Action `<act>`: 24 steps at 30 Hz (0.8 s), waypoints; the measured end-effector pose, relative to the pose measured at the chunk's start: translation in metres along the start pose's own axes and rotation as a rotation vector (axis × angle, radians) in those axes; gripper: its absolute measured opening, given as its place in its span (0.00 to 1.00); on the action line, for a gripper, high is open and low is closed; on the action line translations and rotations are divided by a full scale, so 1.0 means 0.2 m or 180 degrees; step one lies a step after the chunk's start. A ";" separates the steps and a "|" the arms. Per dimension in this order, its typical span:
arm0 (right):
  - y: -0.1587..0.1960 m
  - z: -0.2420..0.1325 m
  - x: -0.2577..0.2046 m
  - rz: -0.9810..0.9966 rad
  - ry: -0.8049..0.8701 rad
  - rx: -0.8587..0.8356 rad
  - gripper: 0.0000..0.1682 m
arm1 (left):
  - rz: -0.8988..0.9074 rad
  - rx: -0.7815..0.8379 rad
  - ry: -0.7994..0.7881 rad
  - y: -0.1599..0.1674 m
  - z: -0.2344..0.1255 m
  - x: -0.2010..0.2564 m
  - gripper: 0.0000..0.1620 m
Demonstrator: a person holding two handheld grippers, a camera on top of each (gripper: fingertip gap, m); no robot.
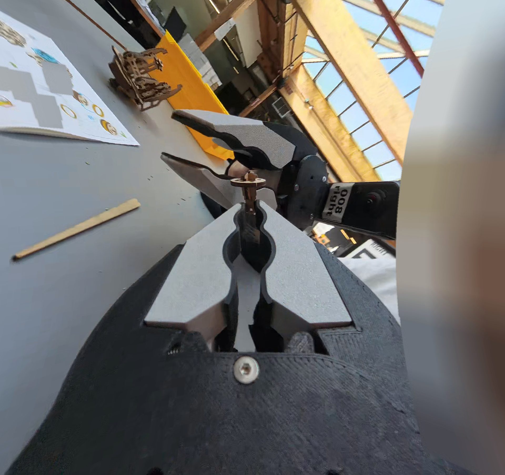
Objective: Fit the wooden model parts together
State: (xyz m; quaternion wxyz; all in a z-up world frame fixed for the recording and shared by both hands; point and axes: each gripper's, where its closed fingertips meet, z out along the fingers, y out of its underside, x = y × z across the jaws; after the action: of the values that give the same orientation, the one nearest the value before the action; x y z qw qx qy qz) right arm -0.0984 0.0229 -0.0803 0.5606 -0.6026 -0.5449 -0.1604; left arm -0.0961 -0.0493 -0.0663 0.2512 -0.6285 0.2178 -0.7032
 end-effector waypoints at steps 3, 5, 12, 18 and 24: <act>0.06 0.02 -0.01 -0.0508 0.0171 -0.0394 0.13 | 0.0690 -0.0148 -0.0450 0.01 0.02 -0.03 0.03; 0.07 0.02 0.00 -0.0759 0.0323 -0.0576 0.13 | 0.0965 -0.0251 -0.0632 0.03 0.04 -0.04 0.03; 0.13 0.03 -0.02 -0.0751 0.0286 -0.0880 0.11 | 0.1355 -0.0470 -0.0884 0.07 0.08 -0.06 0.03; 0.17 0.04 -0.06 -0.0863 0.0148 -0.1065 0.09 | 0.1552 -0.0741 -0.1073 0.09 0.08 -0.08 0.03; 0.18 0.03 -0.08 -0.0985 0.0098 -0.1115 0.03 | 0.1657 -0.0901 -0.1177 0.11 0.07 -0.11 0.03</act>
State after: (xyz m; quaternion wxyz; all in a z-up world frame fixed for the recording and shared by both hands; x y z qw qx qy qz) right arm -0.0765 0.0292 -0.1137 0.4244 -0.5975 -0.5860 -0.3456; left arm -0.0788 -0.0533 -0.0952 0.3676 -0.6972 0.4170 -0.4526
